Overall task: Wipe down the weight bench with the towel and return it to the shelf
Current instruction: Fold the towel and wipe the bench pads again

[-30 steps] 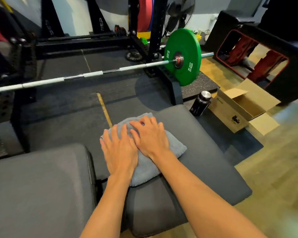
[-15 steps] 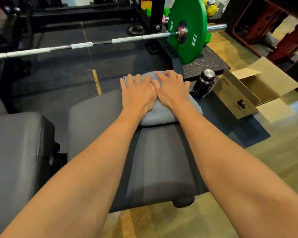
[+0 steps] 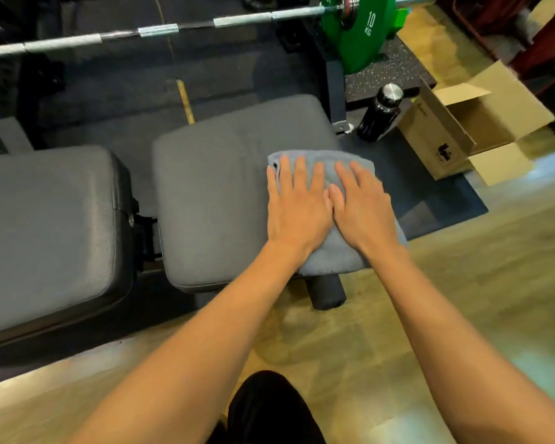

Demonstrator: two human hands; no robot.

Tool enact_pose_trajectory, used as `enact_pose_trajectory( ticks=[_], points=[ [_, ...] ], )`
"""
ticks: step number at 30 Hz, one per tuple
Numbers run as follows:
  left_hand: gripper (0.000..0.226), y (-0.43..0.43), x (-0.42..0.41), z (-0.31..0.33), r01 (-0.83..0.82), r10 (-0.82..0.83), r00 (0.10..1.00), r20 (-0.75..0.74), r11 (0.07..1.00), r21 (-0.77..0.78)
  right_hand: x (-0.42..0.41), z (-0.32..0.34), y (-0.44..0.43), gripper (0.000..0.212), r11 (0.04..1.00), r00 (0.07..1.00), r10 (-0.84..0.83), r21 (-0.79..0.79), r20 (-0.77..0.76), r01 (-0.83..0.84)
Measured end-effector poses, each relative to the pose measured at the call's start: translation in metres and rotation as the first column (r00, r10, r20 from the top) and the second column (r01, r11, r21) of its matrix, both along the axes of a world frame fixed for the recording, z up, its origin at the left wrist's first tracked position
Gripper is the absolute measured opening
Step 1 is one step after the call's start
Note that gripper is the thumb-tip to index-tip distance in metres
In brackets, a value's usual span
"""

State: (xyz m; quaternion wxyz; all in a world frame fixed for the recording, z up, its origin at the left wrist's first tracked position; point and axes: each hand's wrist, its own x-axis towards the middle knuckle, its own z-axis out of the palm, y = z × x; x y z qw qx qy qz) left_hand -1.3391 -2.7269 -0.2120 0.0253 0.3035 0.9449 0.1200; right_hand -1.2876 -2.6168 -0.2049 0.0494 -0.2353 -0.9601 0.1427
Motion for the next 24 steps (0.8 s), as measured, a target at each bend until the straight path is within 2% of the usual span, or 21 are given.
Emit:
enact_pose_trajectory(
  ticks=[3, 6, 10, 13, 24],
  points=[
    [0.054, -0.020, 0.017, 0.003, 0.005, -0.005, 0.999, 0.041, 1.000, 0.008, 0.014, 0.002, -0.024, 0.052, 0.996, 0.999, 0.004, 0.085, 0.051, -0.009],
    [0.053, -0.056, 0.005, 0.007, -0.058, 0.055, 0.996, 0.067, 0.998, 0.035, -0.002, 0.003, -0.062, 0.056, 0.989, 0.992, 0.045, 0.135, 0.115, -0.061],
    [0.053, -0.137, -0.017, 0.006, -0.170, 0.165, 0.983, 0.079, 0.984, 0.053, -0.034, 0.001, -0.138, 0.060, 0.975, 0.971, 0.182, 0.102, 0.152, -0.199],
    [0.053, -0.175, -0.027, 0.009, -0.198, 0.195, 0.977, 0.087, 0.980, 0.031, -0.046, -0.004, -0.178, 0.060, 0.972, 0.965, 0.195, 0.097, 0.176, -0.214],
    [0.051, -0.158, -0.147, 0.000, -0.358, 0.351, 0.930, 0.105, 0.932, 0.057, -0.184, -0.011, -0.164, 0.051, 0.950, 0.955, 0.282, 0.112, 0.086, -0.291]
  ],
)
